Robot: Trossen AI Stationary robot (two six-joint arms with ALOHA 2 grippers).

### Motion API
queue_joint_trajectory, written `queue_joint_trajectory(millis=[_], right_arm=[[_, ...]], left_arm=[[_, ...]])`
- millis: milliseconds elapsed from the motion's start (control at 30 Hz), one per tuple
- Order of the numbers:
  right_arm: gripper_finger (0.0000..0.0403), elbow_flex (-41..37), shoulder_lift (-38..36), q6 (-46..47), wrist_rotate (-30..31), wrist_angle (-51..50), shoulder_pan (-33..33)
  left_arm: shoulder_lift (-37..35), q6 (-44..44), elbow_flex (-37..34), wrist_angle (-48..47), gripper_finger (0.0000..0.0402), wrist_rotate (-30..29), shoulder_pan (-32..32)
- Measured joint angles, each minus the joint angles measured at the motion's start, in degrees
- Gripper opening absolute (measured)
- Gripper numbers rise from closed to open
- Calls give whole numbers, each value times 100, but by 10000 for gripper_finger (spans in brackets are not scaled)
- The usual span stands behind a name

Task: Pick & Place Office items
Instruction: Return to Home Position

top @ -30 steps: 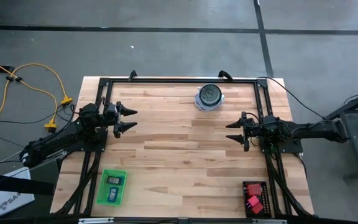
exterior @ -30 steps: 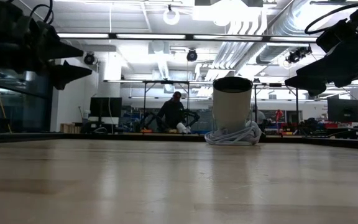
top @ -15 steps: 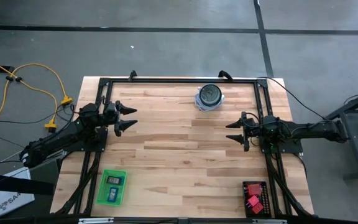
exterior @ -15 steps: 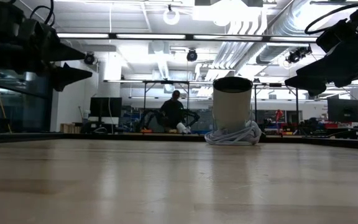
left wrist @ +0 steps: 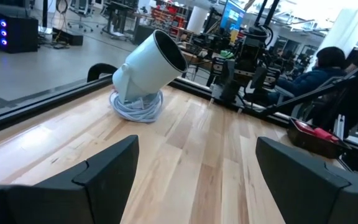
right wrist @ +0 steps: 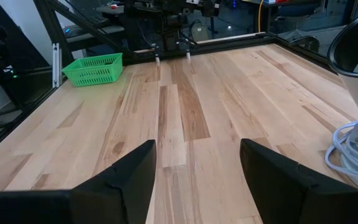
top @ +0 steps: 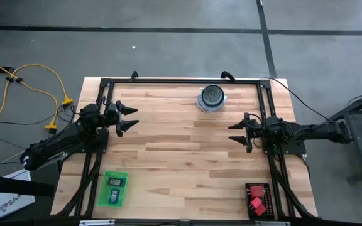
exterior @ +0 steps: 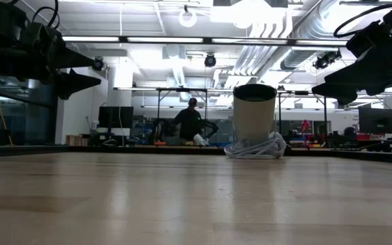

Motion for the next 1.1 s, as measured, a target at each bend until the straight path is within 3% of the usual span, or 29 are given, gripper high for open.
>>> queue_joint_trajectory(millis=[1100], right_arm=[[219, 0, 0, 1, 0, 0, 0]], left_arm=[[2, -2, 0, 272, 317, 22, 0]])
